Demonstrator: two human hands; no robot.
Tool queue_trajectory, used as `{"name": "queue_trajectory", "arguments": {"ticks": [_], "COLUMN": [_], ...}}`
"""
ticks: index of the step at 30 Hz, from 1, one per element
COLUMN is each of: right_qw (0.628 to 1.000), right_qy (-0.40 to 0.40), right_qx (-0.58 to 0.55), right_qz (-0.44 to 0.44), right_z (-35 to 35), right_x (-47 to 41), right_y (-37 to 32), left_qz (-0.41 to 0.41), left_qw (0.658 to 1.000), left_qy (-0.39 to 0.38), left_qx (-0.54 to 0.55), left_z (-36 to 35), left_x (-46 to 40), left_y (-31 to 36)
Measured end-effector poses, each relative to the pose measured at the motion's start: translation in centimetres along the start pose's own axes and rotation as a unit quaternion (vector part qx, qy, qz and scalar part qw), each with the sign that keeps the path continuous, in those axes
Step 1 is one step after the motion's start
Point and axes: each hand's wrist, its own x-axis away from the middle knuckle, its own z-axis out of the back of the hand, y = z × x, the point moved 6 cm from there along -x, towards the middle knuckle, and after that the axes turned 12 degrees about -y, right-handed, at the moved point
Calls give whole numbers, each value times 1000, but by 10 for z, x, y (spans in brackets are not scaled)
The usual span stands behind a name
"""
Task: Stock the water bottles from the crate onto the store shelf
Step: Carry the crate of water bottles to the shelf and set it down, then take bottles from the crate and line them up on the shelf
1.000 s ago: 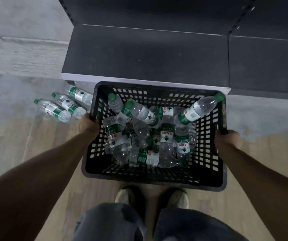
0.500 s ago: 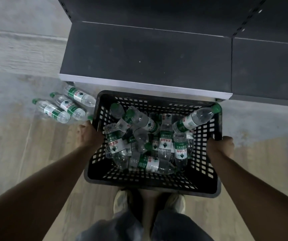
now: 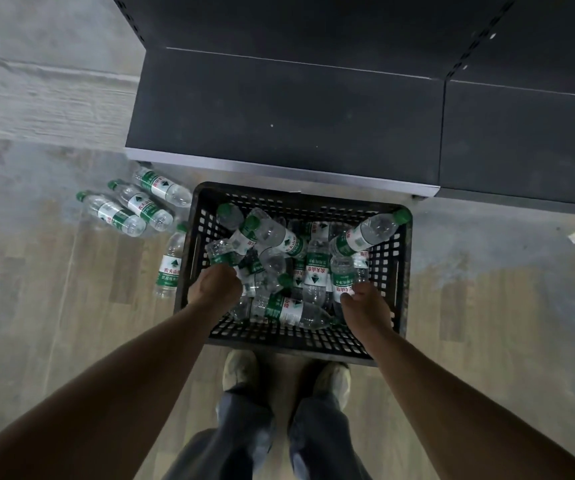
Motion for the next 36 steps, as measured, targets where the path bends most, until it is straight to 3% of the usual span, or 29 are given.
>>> {"name": "queue_trajectory", "arguments": {"ticks": [8,16,24,31,36], "right_qw": [998,997,997,973,985], "right_qy": [-24,-41,-43,-52,-38], "right_qx": [54,59,47,163,75], "right_qz": [-6,-15,49,157,150], "right_z": [-45,-82,-115,-141,-124], "right_x": [-44,-102,-175,-212,-183], "right_y": [1,-45,-72,-97,-89], "left_qz": [-24,-30,-82,-105,-100], "left_qw": [995,993,982,966,966], "left_qy": [-48,-83,-54,-85,-83], "left_qx": [85,74,162,220,225], "left_z": [-34,-21,-37,-61,-53], "left_x": [-47,-107,-162,-186,-171], "left_y": [15,7,34,22,10]}}
